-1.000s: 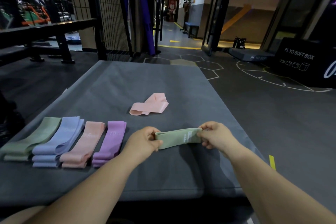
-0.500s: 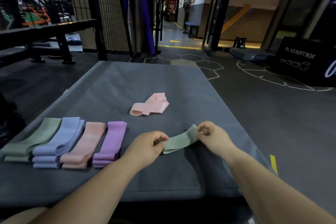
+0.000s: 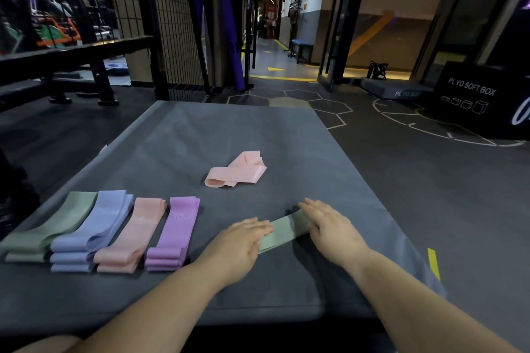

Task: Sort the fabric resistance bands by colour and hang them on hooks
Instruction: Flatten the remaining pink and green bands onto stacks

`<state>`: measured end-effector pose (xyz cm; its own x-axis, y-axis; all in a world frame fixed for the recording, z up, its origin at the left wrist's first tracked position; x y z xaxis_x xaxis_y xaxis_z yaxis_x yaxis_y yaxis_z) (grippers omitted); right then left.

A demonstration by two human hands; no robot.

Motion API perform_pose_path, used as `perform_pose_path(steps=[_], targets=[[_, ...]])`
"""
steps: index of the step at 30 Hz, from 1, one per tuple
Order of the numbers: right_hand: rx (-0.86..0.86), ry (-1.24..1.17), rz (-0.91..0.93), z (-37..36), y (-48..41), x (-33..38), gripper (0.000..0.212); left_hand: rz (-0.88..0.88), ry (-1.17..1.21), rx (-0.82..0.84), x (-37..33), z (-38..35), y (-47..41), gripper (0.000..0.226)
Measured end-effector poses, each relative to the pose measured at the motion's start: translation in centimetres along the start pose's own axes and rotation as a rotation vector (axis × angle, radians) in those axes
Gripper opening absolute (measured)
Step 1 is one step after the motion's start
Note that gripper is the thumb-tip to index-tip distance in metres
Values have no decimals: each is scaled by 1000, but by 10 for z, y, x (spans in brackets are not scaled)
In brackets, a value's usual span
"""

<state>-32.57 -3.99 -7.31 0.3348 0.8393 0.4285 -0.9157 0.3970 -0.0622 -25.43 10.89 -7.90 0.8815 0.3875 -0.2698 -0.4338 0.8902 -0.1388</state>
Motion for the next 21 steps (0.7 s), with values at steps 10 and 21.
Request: perform_pose_path(steps=[10,21], targets=[[106,148,23,-18,6,-6,62,-25,-185,174,-3,-13,12,60],[152,174,7,-21,8,-6,65,-17,-272,231,-2,-18,17,105]])
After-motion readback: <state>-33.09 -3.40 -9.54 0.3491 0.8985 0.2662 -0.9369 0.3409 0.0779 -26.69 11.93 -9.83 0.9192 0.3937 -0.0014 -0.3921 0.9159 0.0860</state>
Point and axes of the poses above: each hand's wrist, its own y-axis away from the middle knuckle, its own z-axis out of the back of the hand, x = y × z, the point moved 10 cm from there along -y, towards the middle knuckle, and after that the axes turned 9 degrees about -y, right-handed, at the moved point
